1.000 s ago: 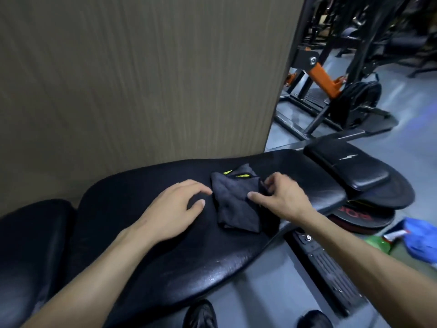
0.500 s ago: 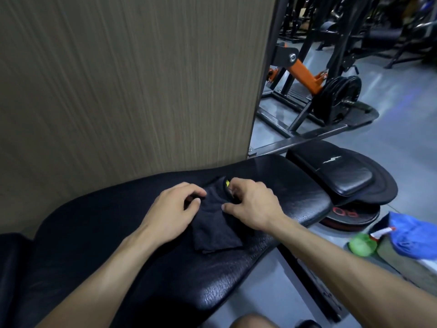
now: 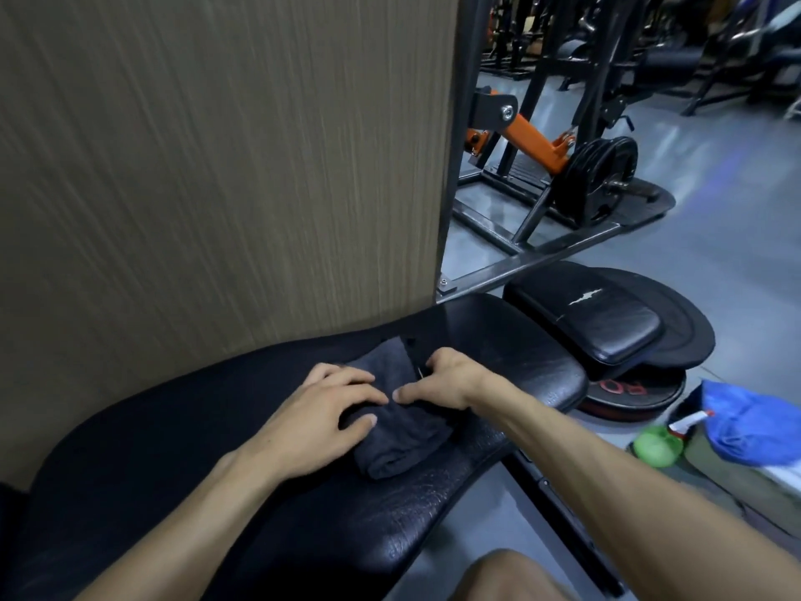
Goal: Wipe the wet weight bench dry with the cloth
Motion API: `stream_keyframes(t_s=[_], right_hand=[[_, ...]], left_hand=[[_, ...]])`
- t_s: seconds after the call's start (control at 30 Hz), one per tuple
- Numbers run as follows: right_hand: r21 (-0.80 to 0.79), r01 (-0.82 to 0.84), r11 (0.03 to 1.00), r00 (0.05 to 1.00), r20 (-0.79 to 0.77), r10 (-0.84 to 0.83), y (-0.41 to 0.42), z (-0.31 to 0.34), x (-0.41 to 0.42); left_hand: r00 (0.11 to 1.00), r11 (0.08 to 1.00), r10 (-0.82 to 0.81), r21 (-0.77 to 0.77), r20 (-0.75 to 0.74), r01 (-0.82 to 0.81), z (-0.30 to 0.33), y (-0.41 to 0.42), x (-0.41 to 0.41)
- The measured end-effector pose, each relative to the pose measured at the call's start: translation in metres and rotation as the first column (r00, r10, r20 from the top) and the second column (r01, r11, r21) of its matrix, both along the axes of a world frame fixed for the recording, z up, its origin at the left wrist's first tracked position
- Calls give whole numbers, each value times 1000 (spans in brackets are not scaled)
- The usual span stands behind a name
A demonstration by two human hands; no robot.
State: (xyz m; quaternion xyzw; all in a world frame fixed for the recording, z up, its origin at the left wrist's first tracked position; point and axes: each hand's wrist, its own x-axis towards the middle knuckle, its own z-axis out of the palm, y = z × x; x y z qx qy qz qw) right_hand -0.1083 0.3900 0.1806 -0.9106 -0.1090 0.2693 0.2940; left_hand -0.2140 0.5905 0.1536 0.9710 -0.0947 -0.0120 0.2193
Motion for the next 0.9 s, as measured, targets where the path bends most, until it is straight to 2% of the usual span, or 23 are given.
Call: stream_keyframes(t_s=[0.13,0.27,0.33,0.37,0.5,0.63,0.73,0.8,0.9], right_hand=[[148,105,983,988,-132,-85,-40,1,4],[313,371,874,926,-194,-323,-128,-3,14],[421,524,740,852,-256,-457,-184,-12,13],[479,600,641,797,-297,-525,-211,-19,11],[528,818,228,490,-431,-758,-308,-62,-14],[460,886,-64,174,-457,-872,-374,-114,-26],[416,862,-290,-38,-516,-856,-413,-145,-28],[400,829,-392,-100,-583,-806,-437,-158,-23],[479,717,-506,-111,-638,-762,-473,-162,-1]], left_hand=[[995,995,-93,-39,44,95,-1,-26,18],[971,971,-226,-63,84,231,0,-96,52],[952,954,-290,-57,94,296,0,-136,71],[942,944,-321,-47,97,326,-1,-154,80],[900,902,-423,-42,108,429,-4,-221,111],[854,853,-512,-60,89,518,-20,-282,133],[804,804,-592,-41,53,594,-35,-324,148],[780,779,-625,-38,33,625,-44,-346,156],[761,761,-648,-35,8,648,-52,-365,165]])
